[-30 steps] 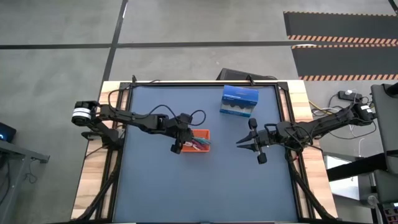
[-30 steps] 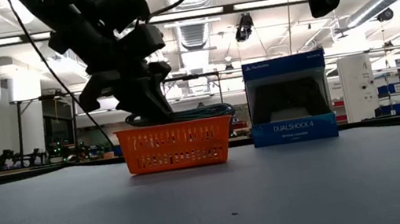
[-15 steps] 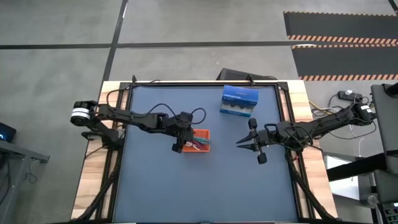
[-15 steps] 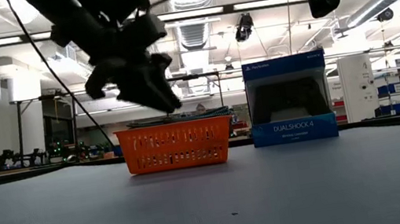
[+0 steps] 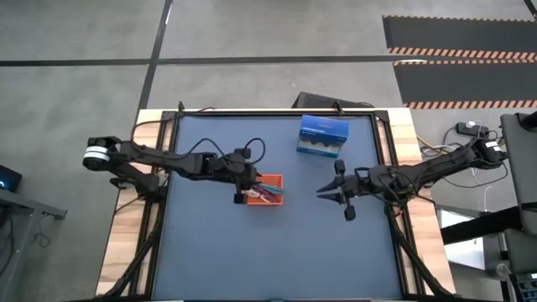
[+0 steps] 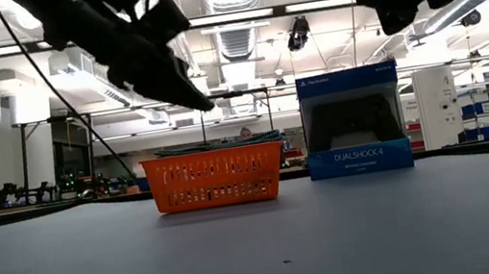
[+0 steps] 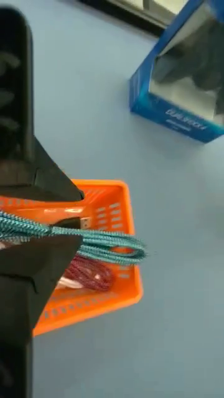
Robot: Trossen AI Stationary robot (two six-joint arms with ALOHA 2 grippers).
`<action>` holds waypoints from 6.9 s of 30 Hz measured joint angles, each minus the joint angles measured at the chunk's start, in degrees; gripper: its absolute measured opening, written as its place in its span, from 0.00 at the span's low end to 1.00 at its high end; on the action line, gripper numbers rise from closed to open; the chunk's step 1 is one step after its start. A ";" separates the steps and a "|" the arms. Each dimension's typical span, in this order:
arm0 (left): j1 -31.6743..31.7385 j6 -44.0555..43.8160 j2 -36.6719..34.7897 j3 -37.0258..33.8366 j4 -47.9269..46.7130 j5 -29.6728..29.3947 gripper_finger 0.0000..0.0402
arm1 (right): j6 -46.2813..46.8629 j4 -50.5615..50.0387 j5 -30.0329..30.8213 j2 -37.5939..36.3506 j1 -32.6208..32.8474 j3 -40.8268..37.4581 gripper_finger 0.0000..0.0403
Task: Pick and place USB-C Cables
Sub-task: Put the blue charger cable into the orange bin, then return to Home Position
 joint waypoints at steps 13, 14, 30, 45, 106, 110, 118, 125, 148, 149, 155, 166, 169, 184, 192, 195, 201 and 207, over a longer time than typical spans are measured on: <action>-0.19 -1.52 8.08 -1.23 3.05 -0.43 0.02 | 0.69 1.97 1.27 2.48 0.00 0.00 0.13; -0.19 -1.52 8.52 -1.14 3.03 -0.45 0.02 | 0.71 2.01 1.53 2.47 0.00 0.00 0.13; -0.19 -1.54 8.63 -2.14 2.28 -1.30 0.02 | -3.85 -2.26 13.04 2.39 0.00 7.10 0.13; -0.21 -1.63 8.91 -2.23 2.00 -1.34 0.02 | 5.10 -18.41 13.09 15.50 -0.02 18.48 0.13; -5.19 -12.27 -6.14 -4.35 -3.68 -4.01 0.02 | -2.82 -15.72 9.61 19.03 0.02 18.01 0.13; -5.46 -15.77 -6.82 -7.12 -4.29 -4.48 0.02 | -2.96 -15.71 9.63 19.03 -0.11 17.33 0.13; -5.39 -16.51 -7.45 -10.18 -3.88 -12.37 0.02 | -2.37 -15.12 10.07 19.03 -0.11 17.22 0.13; -5.42 -16.41 -6.92 -10.48 -3.39 -15.98 0.02 | -0.40 -14.94 10.09 19.07 -0.11 17.20 0.13; -5.42 1.76 -12.49 -12.64 18.23 -20.95 0.02 | 12.03 -40.36 17.58 25.82 -0.90 33.38 0.02; -5.42 2.57 -13.12 -13.45 20.16 -20.95 0.02 | 11.97 -40.50 17.54 27.03 -1.17 34.58 0.02; -5.29 4.09 -17.40 -15.12 22.28 -20.97 0.02 | 9.93 -41.93 17.15 33.76 -3.10 41.61 0.02; -5.18 1.72 -25.74 -15.19 19.76 -22.49 0.03 | 10.46 -42.53 14.57 46.26 -6.60 54.07 0.02; -5.18 -1.01 -27.39 -15.28 17.10 -22.50 0.03 | 9.90 -41.96 14.57 49.42 -6.78 55.72 0.02; -5.18 -1.59 -27.37 -15.47 17.26 -22.48 0.03 | 8.10 -34.18 8.98 60.57 -9.86 61.52 0.02; -5.18 -1.59 -27.35 -15.47 17.07 -22.46 0.03 | 8.48 -32.90 8.52 62.95 -10.65 63.80 0.02; -5.18 -1.57 -27.29 -15.47 17.04 -22.47 0.03 | 8.86 -31.16 8.52 63.99 -10.69 63.80 0.02; -5.18 -1.59 -27.17 -15.47 17.08 -22.46 0.03 | 10.22 -27.46 8.56 68.60 -10.62 63.71 0.02; -5.18 -1.59 -27.17 -15.47 17.06 -22.46 0.03 | 15.85 -28.74 8.26 69.87 -11.39 63.71 0.02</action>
